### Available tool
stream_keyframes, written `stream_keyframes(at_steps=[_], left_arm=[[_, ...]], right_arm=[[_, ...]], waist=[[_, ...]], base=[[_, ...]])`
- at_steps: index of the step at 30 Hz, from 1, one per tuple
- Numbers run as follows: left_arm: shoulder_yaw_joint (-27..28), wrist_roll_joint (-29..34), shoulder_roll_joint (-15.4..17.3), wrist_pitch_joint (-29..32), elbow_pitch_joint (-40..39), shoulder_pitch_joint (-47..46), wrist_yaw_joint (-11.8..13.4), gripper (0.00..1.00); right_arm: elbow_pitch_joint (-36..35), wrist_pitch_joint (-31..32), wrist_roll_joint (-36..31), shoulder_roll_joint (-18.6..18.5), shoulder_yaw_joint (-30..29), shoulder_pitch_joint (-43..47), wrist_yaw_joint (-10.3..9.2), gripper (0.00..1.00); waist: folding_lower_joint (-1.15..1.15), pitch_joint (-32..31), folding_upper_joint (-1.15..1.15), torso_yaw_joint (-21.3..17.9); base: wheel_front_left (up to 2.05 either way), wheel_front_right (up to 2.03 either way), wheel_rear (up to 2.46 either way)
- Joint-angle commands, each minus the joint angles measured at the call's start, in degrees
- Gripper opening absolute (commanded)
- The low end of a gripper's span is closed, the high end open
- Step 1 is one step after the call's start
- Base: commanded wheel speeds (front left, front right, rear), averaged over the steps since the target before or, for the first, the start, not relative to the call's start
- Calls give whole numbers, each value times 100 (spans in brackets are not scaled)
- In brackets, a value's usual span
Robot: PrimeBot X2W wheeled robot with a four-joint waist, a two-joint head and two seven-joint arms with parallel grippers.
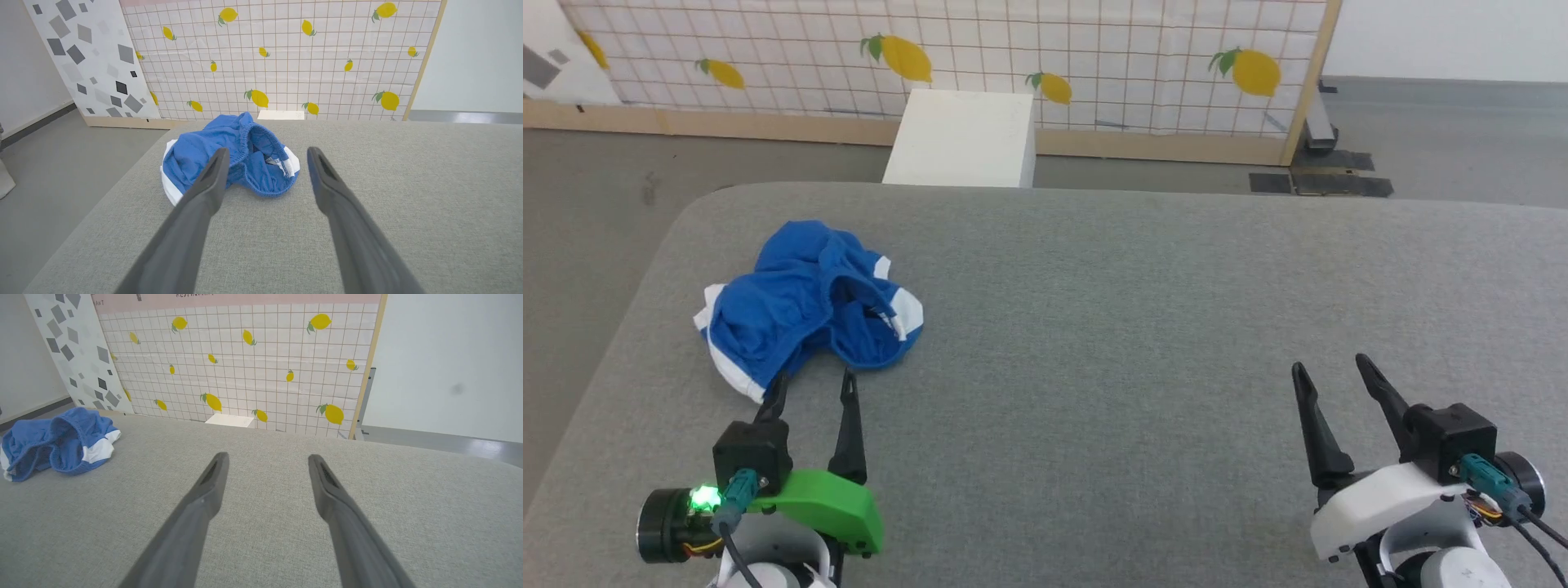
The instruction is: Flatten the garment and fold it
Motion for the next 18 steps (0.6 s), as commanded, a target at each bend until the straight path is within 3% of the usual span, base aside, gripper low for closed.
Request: stream_keyframes(at_steps=[1,18], left_arm=[[22,-47,-7,-53,20,100,54,100],[122,-121,-11,-254,112,172,79,100]], right_arm=[[48,-58,62,1,10,77,-2,100],[280,-260,272,2,66,126,-4,100]], waist=[[0,-3,0,94],[0,-45,0,728]], base=[[0,0,0],[0,0,0]])
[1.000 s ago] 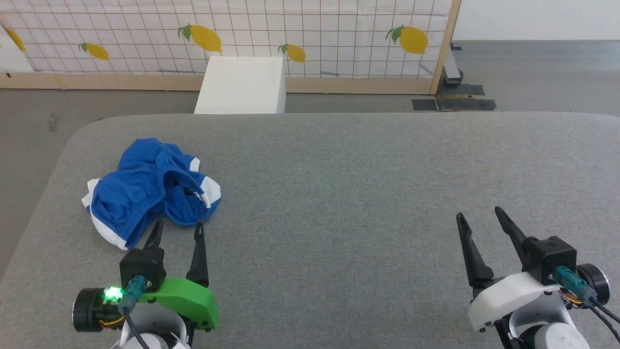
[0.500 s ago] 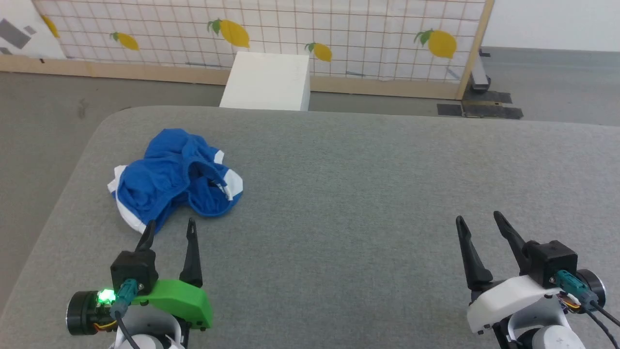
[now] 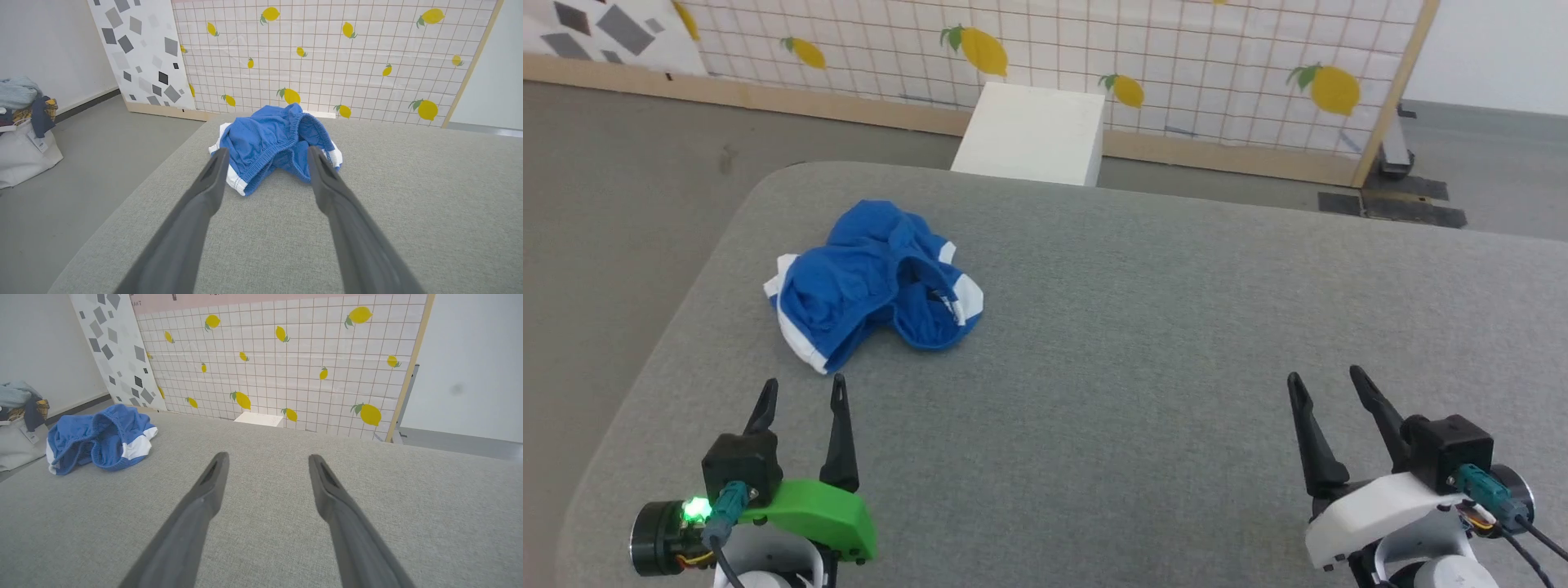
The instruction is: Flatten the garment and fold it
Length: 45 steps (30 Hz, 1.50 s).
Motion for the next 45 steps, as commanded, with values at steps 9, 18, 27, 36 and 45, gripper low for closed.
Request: stream_keyframes(at_steps=[9,18,27,36,45], left_arm=[[68,-60,-14,-158,48,189,75,100],[132,-68,-16,-263,81,251,81,100],[169,-87,-18,-369,132,283,75,100],[201,-147,-20,-476,195,292,94,100],[163,-389,-2,-584,449,-36,-67,100]], right_arm=[[173,-158,194,1,81,173,-4,100],[301,-263,312,1,131,194,-5,100],[414,-370,400,1,138,214,-6,100],[530,-478,478,2,130,222,-6,100],[650,-586,499,2,125,175,-7,100]], waist=[[0,-94,0,384],[0,-131,0,603],[0,-129,0,797],[0,-109,0,964],[0,-23,0,1037]], base=[[0,0,0],[0,0,0],[0,0,0],[0,0,0],[0,0,0]])
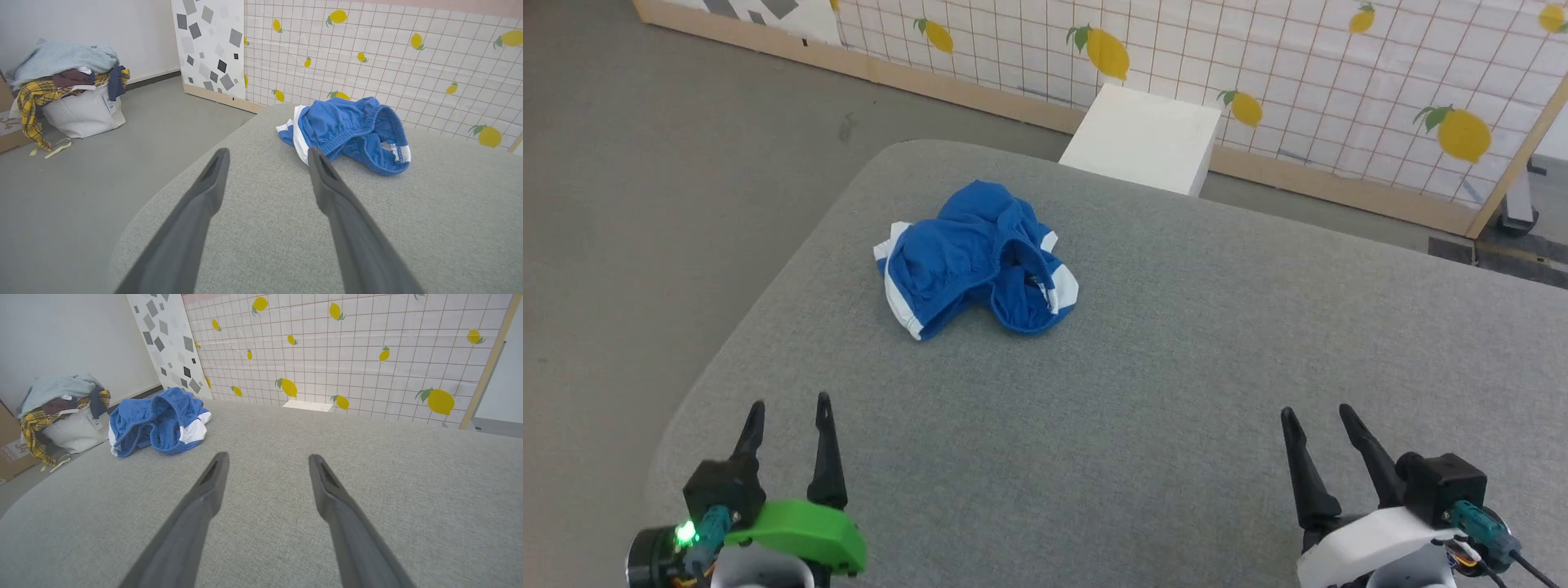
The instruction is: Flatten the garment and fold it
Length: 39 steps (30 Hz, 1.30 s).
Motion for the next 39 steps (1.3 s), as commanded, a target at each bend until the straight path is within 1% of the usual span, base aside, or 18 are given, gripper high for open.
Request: stream_keyframes(at_steps=[1,7,11,16,18,21,25,29,32,37,38,39], left_arm=[[8,-80,23,-66,111,-251,-73,100],[20,-413,128,32,670,-1228,-311,100],[-12,-768,225,351,1342,-2098,-475,100],[-175,-1266,458,955,2258,-3293,-601,100],[-258,-1506,552,1333,2638,-3730,-624,100],[-569,-1876,736,2019,3099,-4295,-646,100],[-837,-2187,1018,2803,3703,-4777,-670,100],[-1020,-2198,1221,3396,4317,-5135,-675,100],[-1086,-2320,1212,3595,4609,-5340,-695,100],[-1226,-2444,1147,3688,4886,-5436,-714,100],[-1258,-2451,1145,3658,4897,-5426,-716,43],[-1264,-2485,1135,3571,4871,-5415,-717,0]], right_arm=[[53,-72,12,2,5,-7,-7,100],[118,-140,-147,2,-3,-187,-8,100],[123,-136,-285,2,-22,-369,-8,100],[-4,-55,-485,2,-101,-562,-8,100],[-67,-26,-549,2,-161,-600,-9,100],[-196,17,-638,3,-276,-621,-9,100],[-335,57,-696,3,-401,-572,-9,100],[-455,72,-722,3,-444,-546,-9,100],[-502,68,-721,3,-460,-549,-10,100],[-500,50,-674,3,-456,-563,-10,100],[-489,43,-662,3,-438,-563,-10,100],[-477,36,-652,3,-426,-564,-10,100]], waist=[[0,56,0,0],[0,363,0,-99],[0,736,0,-282],[0,1322,0,-542],[0,1529,0,-636],[0,1844,0,-733],[0,2125,0,-797],[0,2341,0,-792],[0,2447,0,-765],[0,2496,0,-727],[0,2487,0,-729],[0,2475,0,-731]], base=[[0,0,0],[0,0,0],[0,0,0],[0,0,0],[0,0,0],[0,0,0],[0,0,0],[0,0,0],[0,0,0],[0,0,0],[0,0,0],[0,0,0]])
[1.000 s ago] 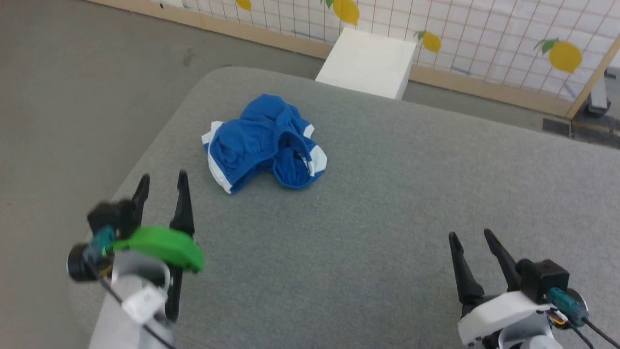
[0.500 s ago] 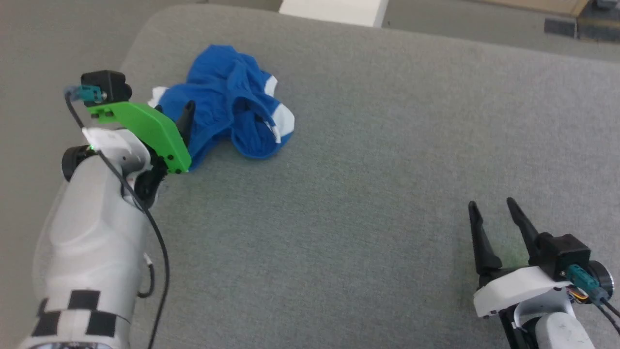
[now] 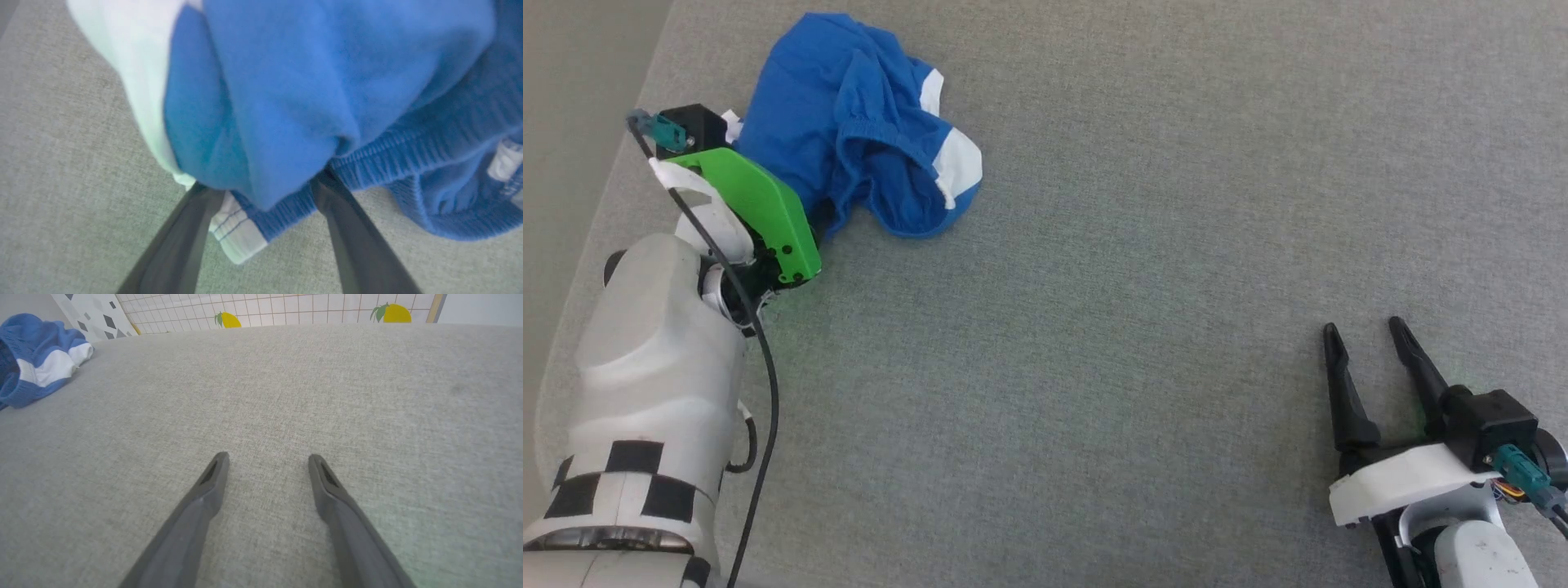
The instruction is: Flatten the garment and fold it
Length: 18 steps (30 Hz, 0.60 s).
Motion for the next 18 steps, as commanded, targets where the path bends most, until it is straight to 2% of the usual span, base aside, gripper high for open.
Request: stream_keyframes(at_steps=[1,6,10,15,18], left_arm=[[-45,-73,-53,-82,20,7,-38,0],[-50,-127,34,-654,-129,-53,-40,0],[-152,-239,15,-1190,-554,-274,-41,0],[-564,-604,-95,-1603,-1552,-544,-41,0],[-904,-908,-169,-1588,-2194,-576,-41,0]], right_arm=[[63,-2,47,-1,15,-33,-9,100],[215,-75,103,-1,47,-20,-9,100],[412,-178,223,-1,106,-4,-9,100],[702,-302,432,-1,288,16,-9,100],[853,-360,547,-1,365,32,-9,100]], waist=[[-1,-35,0,-7],[-1,-245,0,-23],[-1,-593,0,-73],[-1,-1152,0,-250],[-1,-1447,0,-393]], base=[[0,0,0],[0,0,0],[0,0,0],[0,0,0],[0,0,0]])
